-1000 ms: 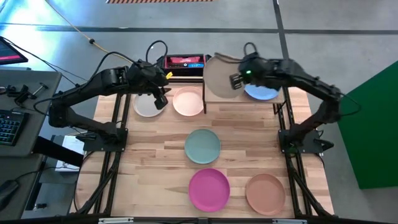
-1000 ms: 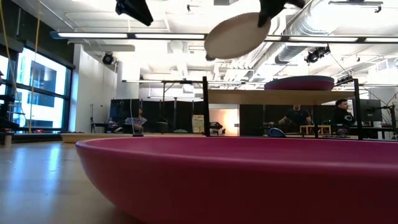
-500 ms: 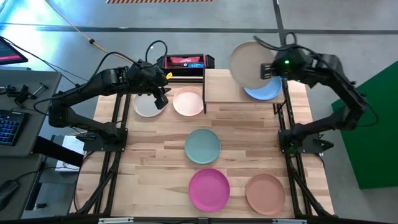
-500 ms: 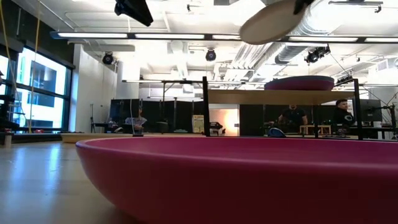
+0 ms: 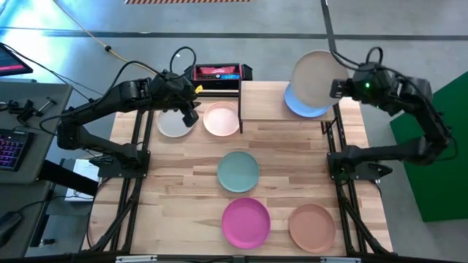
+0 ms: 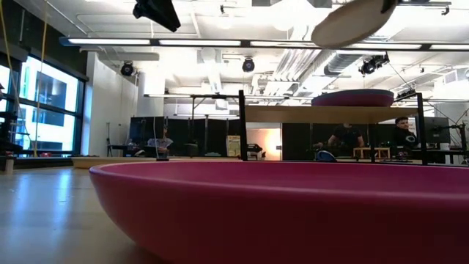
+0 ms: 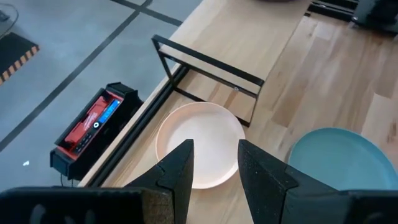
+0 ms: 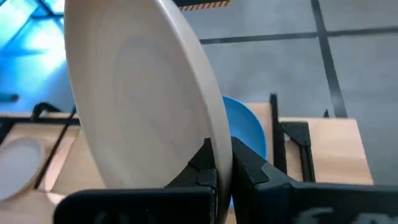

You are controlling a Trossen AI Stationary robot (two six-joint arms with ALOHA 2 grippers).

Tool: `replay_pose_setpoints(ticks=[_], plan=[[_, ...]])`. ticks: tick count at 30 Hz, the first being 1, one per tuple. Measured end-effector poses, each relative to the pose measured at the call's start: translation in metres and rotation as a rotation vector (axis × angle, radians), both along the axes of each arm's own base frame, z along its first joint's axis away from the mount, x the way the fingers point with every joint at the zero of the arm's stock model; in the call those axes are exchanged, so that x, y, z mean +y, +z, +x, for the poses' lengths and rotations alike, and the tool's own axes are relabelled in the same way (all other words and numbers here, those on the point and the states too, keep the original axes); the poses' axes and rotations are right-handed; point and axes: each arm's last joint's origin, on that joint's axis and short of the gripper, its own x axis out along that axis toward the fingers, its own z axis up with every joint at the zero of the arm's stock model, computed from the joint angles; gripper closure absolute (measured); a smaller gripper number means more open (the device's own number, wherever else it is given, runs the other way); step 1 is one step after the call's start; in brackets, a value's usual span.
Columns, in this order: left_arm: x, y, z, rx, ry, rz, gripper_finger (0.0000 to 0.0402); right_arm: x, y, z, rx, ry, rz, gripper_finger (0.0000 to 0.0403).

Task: Place and stack plates onto a shelf
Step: Stack the light gray plate on the blue plate on the shelf

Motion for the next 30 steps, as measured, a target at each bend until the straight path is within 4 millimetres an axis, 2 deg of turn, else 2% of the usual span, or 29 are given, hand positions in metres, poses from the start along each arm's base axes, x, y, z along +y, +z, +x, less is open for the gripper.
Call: replay_pose_setpoints(ticks=[8,15,21,30], plan=[[0.0,0.0,0.0,-0.015,0.038,-0.012,0.0286,0.01,-0.054,-0.019,-0.267,-0.046,-0.009,0.0403],[0.0,0.0,0.0,-0.023,0.049,-0.021,0.0286,0.016,-0.099,-0.032,-0.476,-0.182,0.047,0.0403],[0.001,0.0,0.0,-0.029,0.054,-0.025,0.0287,0.014,-0.136,-0.027,-0.648,-0.353,0.13,0.0403],[0.001,0.0,0.0,-0.029,0.054,-0.025,0.0287,0.003,-0.164,-0.009,-0.871,-0.499,0.205,0.0403]])
